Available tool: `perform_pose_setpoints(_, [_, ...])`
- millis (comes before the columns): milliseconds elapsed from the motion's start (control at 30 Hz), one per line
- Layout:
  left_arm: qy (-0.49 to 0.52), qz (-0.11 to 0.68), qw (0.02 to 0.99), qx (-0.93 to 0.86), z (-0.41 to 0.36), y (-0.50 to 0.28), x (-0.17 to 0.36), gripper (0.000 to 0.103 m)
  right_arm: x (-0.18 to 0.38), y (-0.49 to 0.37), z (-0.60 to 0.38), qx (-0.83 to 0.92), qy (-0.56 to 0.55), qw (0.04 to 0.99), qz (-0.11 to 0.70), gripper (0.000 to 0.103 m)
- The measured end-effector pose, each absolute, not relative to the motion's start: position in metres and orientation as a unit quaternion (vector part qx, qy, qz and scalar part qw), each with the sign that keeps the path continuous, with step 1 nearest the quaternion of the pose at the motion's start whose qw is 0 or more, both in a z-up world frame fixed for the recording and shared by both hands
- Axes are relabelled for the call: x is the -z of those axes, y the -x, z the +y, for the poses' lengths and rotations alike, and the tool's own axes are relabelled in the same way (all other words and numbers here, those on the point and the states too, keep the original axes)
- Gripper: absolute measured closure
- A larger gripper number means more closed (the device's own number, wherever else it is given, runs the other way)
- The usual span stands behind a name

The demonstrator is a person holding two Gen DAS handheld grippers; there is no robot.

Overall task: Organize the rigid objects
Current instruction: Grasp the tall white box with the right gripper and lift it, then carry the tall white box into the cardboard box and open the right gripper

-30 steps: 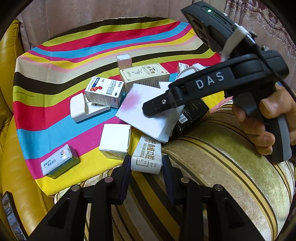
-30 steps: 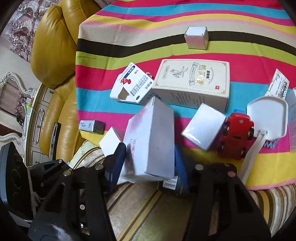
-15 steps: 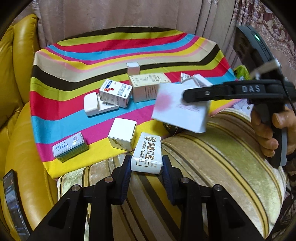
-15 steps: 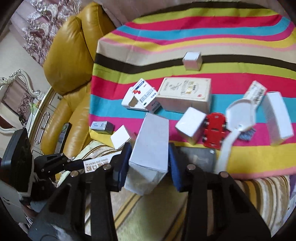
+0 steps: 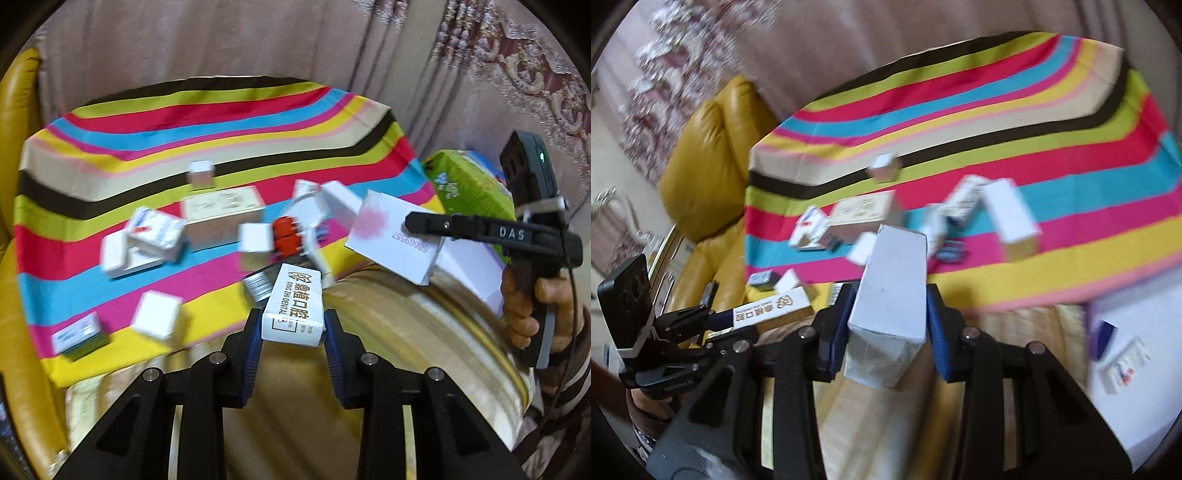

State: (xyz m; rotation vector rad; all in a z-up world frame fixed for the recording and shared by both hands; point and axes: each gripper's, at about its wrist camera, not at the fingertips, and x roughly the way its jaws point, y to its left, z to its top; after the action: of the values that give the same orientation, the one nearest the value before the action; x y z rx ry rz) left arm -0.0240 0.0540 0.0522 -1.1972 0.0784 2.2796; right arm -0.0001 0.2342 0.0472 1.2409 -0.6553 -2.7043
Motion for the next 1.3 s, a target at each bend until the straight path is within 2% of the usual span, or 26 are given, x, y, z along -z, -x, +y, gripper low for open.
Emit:
perform_pose_setpoints(467, [0.463,0.054,0.399,-0.79,0.197,0.026,-0.052,0.069,-0.034,-0.095,0.38,0.868,-0.404,-0.167,-0.236,0.06])
perform_pose_setpoints(967, [0.486,0.086,0.483,-0.723,0.306,0.002,-0.034,0.068,-0.013,-0.155,0.453,0.821,-0.419,-0.295,-0.252,0.06])
perform_pose_setpoints(1000, [0.49,0.081,0.49,-0.716,0.31,0.001,-0.032,0.066,-0.013,-0.157,0.455,0.819,-0.419,-0.3,-0.252,0.06])
perform_pose_setpoints(1100, [0.501,0.079,0.49,-0.709,0.315,0.002,-0.026,0.049,-0.013,-0.161,0.458,0.81,-0.42,-0.321,-0.253,0.059])
perform_pose_setpoints(1133, [0.503,0.073,0.489,-0.709,0.312,0.003,-0.026,0.048,-0.012,-0.162,0.459,0.808,-0.422,-0.324,-0.255,0.057])
perform_pose_setpoints(1233, [0.504,0.053,0.482,-0.715,0.299,0.01,-0.027,0.048,-0.011,-0.163,0.462,0.807,-0.417,-0.324,-0.265,0.039])
perform_pose_setpoints(1300, [0.503,0.042,0.474,-0.722,0.289,0.015,-0.029,0.048,-0.012,-0.161,0.461,0.81,-0.414,-0.319,-0.265,0.035])
